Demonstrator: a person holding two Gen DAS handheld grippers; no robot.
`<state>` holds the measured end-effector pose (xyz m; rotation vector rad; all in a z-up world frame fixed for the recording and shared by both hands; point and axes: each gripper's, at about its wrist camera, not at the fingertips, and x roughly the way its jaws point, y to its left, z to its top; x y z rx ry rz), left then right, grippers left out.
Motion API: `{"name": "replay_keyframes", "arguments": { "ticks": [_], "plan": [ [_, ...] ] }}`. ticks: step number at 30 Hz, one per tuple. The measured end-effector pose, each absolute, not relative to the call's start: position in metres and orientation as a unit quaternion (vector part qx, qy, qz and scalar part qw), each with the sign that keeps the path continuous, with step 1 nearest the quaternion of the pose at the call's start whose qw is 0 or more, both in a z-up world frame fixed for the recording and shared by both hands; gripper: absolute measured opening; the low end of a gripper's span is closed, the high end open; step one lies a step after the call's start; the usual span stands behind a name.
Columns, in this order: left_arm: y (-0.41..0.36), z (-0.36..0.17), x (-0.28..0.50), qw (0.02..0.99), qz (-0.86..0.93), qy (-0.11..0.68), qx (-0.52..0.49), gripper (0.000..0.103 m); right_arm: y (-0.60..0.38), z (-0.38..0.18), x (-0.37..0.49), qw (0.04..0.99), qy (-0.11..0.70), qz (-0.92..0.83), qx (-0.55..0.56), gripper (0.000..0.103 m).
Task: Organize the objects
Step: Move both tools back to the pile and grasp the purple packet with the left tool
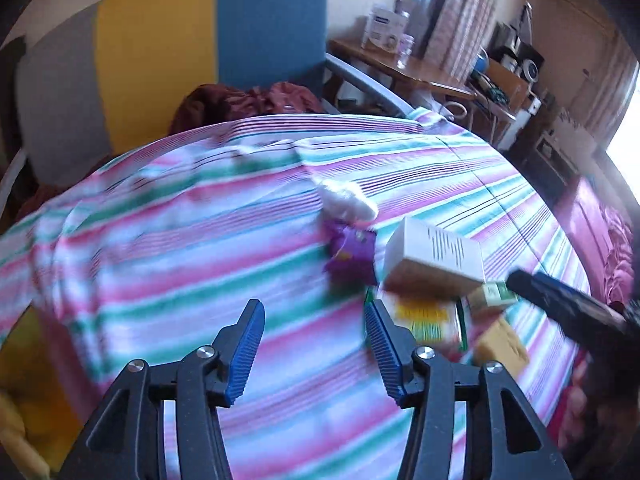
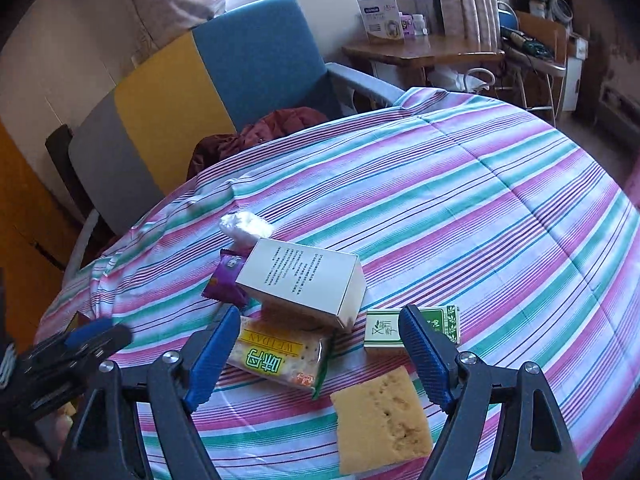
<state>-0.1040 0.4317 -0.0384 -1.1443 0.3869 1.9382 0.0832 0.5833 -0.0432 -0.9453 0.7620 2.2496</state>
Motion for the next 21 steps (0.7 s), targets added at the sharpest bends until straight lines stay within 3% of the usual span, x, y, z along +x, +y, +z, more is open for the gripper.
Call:
{"name": "replay_keyframes", "arguments": {
  "ticks": [14, 17, 21],
  "plan": [
    [0.533, -0.096, -0.115, 0.452, 0.726, 0.277, -0.438, 0.054, 0.601, -0.047, 0.097, 0.284, 0.353, 0.824, -0.34, 0.083],
    [0.528, -0.104, -0.126, 0.449, 0.727, 0.251, -0.455, 0.04, 0.602, -0.048, 0.097, 0.287, 0.351, 0.823, -0.342, 0.083],
    [0.498, -0.105, -0.129, 0.436, 0.742, 0.216, -0.462, 0.037, 0.602, -0.05, 0.097, 0.287, 0.35, 0.822, -0.344, 0.083]
  ]
}}
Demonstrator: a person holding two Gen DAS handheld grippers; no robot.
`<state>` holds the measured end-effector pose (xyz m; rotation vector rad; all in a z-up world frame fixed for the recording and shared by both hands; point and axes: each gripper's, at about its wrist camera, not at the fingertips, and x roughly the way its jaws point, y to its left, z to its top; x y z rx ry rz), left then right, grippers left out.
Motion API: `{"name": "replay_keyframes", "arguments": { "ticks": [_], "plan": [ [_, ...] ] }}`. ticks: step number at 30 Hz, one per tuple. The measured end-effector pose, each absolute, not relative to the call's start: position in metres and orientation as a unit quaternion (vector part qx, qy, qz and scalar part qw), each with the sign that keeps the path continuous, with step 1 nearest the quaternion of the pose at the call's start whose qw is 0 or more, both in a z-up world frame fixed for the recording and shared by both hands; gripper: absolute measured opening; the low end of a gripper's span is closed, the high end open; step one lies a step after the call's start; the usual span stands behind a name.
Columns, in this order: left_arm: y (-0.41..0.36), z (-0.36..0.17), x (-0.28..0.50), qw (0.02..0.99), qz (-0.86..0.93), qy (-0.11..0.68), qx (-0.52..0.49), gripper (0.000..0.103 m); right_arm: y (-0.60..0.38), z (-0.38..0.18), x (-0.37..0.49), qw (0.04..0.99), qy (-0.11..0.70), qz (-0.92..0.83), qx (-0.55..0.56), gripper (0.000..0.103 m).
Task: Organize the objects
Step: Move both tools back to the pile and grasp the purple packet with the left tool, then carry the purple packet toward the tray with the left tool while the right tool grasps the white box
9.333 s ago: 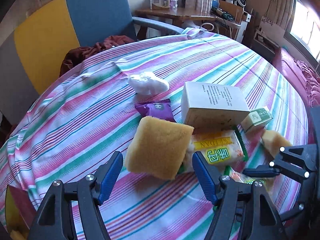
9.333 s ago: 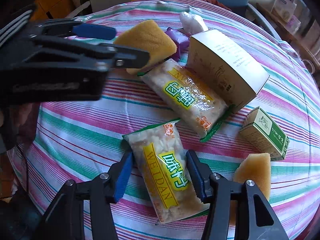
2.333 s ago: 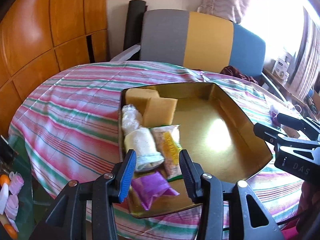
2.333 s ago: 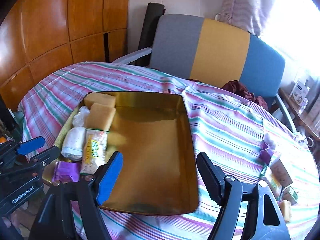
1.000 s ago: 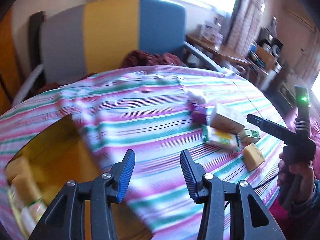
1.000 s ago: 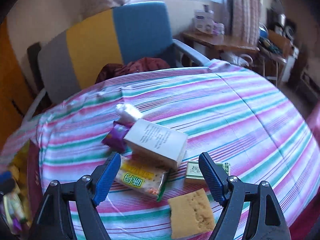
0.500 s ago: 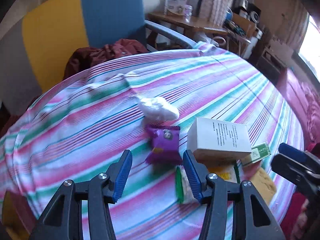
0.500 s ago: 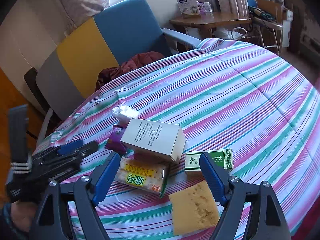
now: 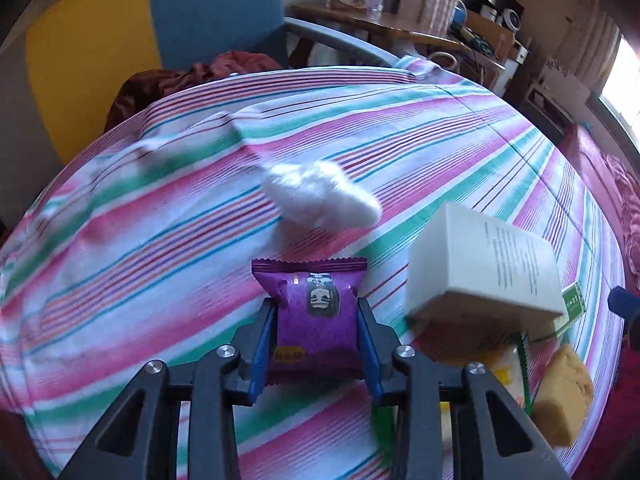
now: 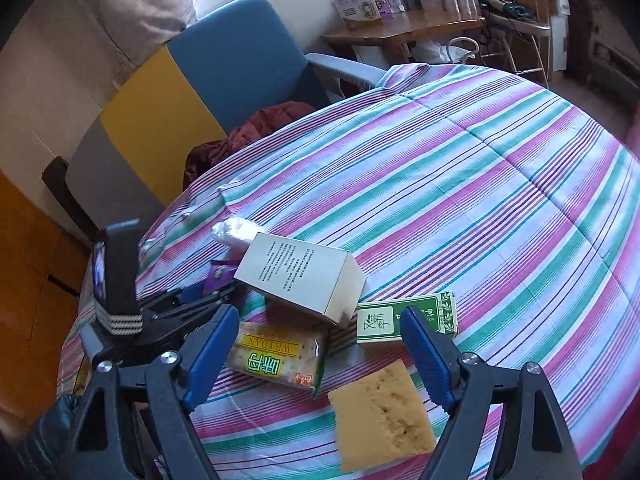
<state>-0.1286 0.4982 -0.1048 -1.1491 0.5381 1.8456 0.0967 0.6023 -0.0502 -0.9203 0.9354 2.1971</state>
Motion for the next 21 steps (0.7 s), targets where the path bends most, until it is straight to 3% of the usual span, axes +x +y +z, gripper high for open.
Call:
{"name": "replay_keyframes", "arguments": {
  "ticks": [11, 15, 21],
  "plan": [
    [0.405, -0.097, -0.104, 0.386, 0.762, 0.157, -0.496, 0.037, 0.58, -0.054, 0.074, 0.275, 0.263, 0.838, -0.392, 0.083],
    [0.382, -0.082, -0.083, 0.395, 0.769, 0.152, -0.48, 0.037, 0.57, -0.051, 0.061, 0.266, 0.212, 0.841, -0.42, 0.092],
    [0.351, -0.057, -0.058, 0.42, 0.771, 0.134, -0.459, 0.037, 0.58, -0.047, 0.027, 0.24, 0.109, 0.837, -0.479, 0.096]
  ]
}}
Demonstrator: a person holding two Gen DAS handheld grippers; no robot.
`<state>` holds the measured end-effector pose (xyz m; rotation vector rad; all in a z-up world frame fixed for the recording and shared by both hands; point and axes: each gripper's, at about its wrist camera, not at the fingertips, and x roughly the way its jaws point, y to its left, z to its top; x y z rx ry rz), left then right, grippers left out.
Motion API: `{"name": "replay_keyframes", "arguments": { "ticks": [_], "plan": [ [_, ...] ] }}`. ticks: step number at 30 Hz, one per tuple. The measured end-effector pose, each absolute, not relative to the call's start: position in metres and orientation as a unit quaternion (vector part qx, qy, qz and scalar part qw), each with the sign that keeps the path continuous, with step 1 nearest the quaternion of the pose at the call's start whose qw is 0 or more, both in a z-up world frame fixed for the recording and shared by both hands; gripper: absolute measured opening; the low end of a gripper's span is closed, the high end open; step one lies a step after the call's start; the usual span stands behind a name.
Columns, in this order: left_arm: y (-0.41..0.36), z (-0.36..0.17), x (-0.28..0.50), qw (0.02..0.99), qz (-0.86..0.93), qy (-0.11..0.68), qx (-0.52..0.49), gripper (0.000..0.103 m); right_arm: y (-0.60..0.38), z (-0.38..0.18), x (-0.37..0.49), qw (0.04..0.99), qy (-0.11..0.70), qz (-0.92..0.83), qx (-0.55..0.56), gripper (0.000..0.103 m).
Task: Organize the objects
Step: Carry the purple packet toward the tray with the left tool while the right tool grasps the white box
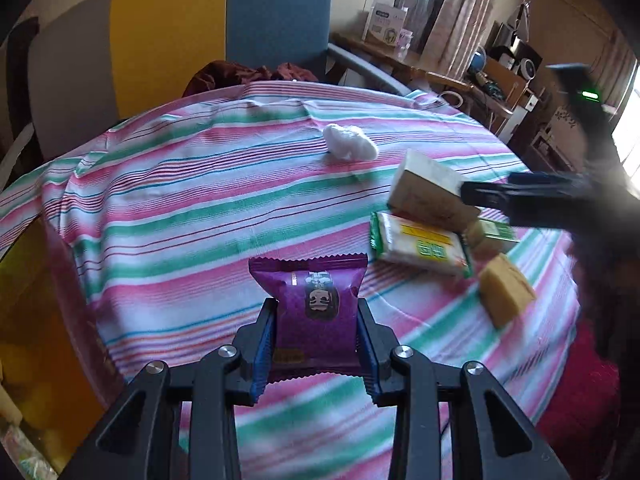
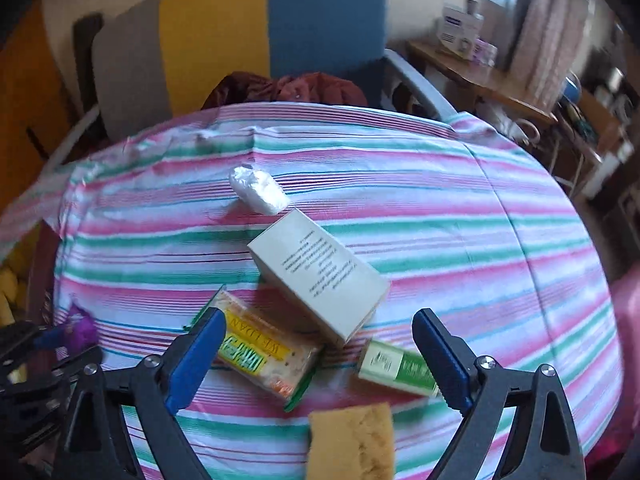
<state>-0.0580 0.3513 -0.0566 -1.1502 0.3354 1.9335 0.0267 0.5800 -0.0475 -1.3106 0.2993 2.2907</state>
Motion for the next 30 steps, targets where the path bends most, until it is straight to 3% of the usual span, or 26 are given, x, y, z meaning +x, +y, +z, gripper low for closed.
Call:
{"name": "replay_keyframes", "arguments": {
  "ticks": [7, 11, 13, 15, 17, 24, 30],
  "plan": [
    [0.316, -0.047, -0.044, 0.425, 0.771, 0.108, -0.461, 0.037, 0.585, -0.068, -0.021, 0.181, -0.019, 0.806, -0.564, 0.103],
    [0.297, -0.043, -0.043, 0.421, 0.775, 0.093, -0.463, 0.037, 0.59, -0.085, -0.038, 0.162, -0.026, 0.789, -0.592, 0.101],
    [0.287, -0.04, -0.042, 0.417, 0.778, 0.086, -0.462, 0.037, 0.593, -0.095, -0.04, 0.166, -0.019, 0.782, -0.6, 0.072],
    [0.277, -0.038, -0.041, 0.413, 0.782, 0.08, -0.461, 0.037, 0.594, -0.098, -0.04, 0.182, -0.017, 0.785, -0.593, 0.056],
    [0.269, -0.037, -0.041, 0.408, 0.785, 0.074, -0.46, 0.037, 0.595, -0.092, -0.038, 0.186, 0.005, 0.797, -0.575, 0.051],
    [0.235, -0.037, -0.043, 0.38, 0.799, 0.05, -0.464, 0.037, 0.577, -0.041, -0.033, 0.22, 0.012, 0.837, -0.5, 0.051],
    [0.201, -0.038, -0.038, 0.351, 0.811, 0.036, -0.466, 0.037, 0.512, -0.016, -0.026, 0.147, 0.059, 0.867, -0.472, 0.051]
  ]
}}
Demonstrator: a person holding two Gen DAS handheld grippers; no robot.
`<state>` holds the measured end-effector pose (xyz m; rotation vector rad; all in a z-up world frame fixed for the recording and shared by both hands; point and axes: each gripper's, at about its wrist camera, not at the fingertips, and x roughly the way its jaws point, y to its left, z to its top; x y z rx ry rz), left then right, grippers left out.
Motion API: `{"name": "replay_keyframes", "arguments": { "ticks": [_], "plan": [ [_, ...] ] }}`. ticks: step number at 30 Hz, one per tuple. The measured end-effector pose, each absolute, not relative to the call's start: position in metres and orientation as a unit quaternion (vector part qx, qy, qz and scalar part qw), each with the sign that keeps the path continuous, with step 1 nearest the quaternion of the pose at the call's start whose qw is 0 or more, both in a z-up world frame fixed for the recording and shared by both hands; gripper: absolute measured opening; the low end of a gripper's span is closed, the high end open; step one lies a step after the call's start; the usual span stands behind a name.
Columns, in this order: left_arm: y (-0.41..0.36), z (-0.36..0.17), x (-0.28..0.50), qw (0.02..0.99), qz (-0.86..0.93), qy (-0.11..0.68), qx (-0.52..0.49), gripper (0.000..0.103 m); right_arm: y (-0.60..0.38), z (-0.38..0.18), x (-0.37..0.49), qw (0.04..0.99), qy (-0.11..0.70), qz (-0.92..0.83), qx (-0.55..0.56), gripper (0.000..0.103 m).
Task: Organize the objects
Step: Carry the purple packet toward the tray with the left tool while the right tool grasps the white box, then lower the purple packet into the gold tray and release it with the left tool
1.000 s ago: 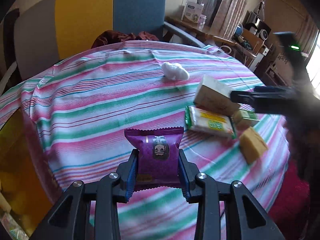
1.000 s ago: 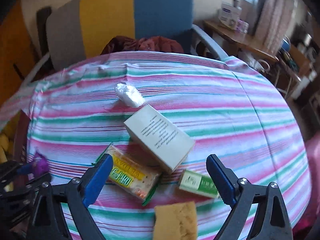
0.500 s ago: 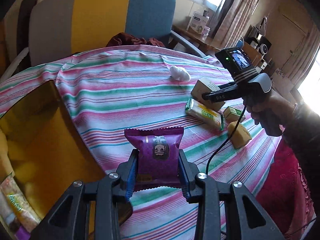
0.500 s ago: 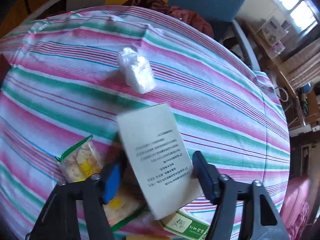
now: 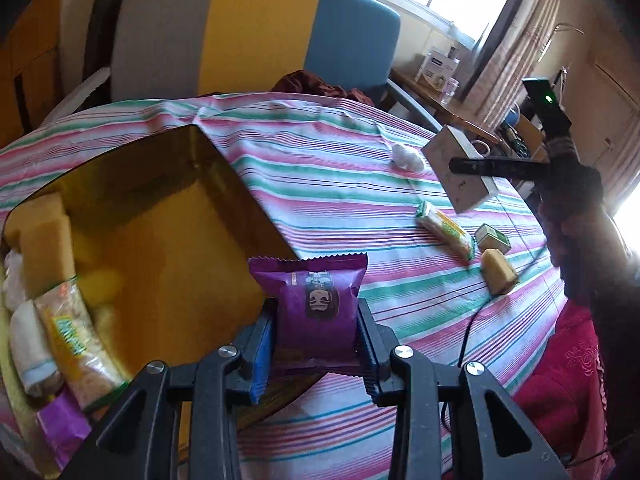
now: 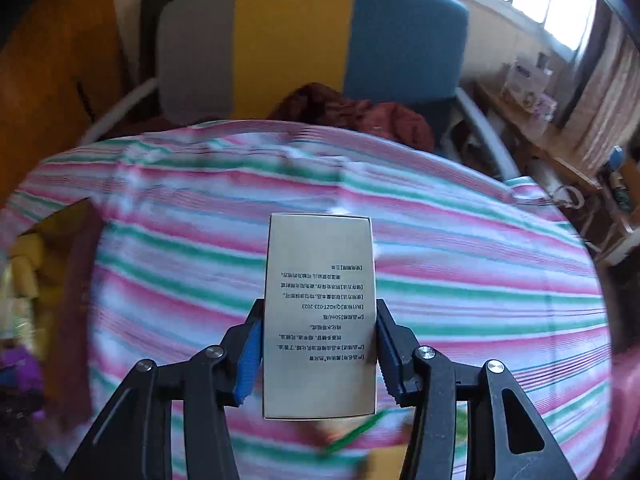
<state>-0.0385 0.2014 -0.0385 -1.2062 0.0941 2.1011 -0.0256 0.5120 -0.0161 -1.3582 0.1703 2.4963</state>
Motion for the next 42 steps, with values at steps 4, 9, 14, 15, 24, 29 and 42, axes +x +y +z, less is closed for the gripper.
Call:
{"name": "replay_keyframes", "arguments": {
  "ticks": [4, 9, 14, 15, 24, 29, 42],
  "plan": [
    [0.179, -0.033, -0.035, 0.321, 0.83, 0.032, -0.455, 0.037, 0.449, -0.039, -0.019, 0.082, 0.058, 0.866, -0.49, 0.051],
    [0.155, -0.019, -0.027, 0.274, 0.865, 0.053, -0.417, 0.037, 0.412, -0.085, -0.01, 0.065, 0.036, 0.856, -0.511, 0.05],
    [0.139, -0.012, -0.018, 0.234, 0.887, 0.08, -0.39, 0.037, 0.413, -0.097, 0.006, 0.081, 0.051, 0.876, -0.473, 0.05],
    [0.137, -0.012, -0.018, 0.228, 0.889, 0.082, -0.389, 0.037, 0.413, -0.097, 0.006, 0.082, 0.05, 0.877, -0.47, 0.05],
    [0.138, -0.019, -0.018, 0.22, 0.886, 0.084, -0.4, 0.037, 0.413, -0.095, 0.004, 0.084, 0.042, 0.878, -0.47, 0.05],
    [0.137, -0.028, -0.022, 0.221, 0.878, 0.07, -0.419, 0.037, 0.414, -0.096, 0.004, 0.083, 0.045, 0.877, -0.472, 0.05],
    [0.072, -0.039, -0.065, 0.18, 0.862, -0.072, -0.468, 0.036, 0.414, -0.096, 0.004, 0.084, 0.045, 0.874, -0.476, 0.05]
  ]
}}
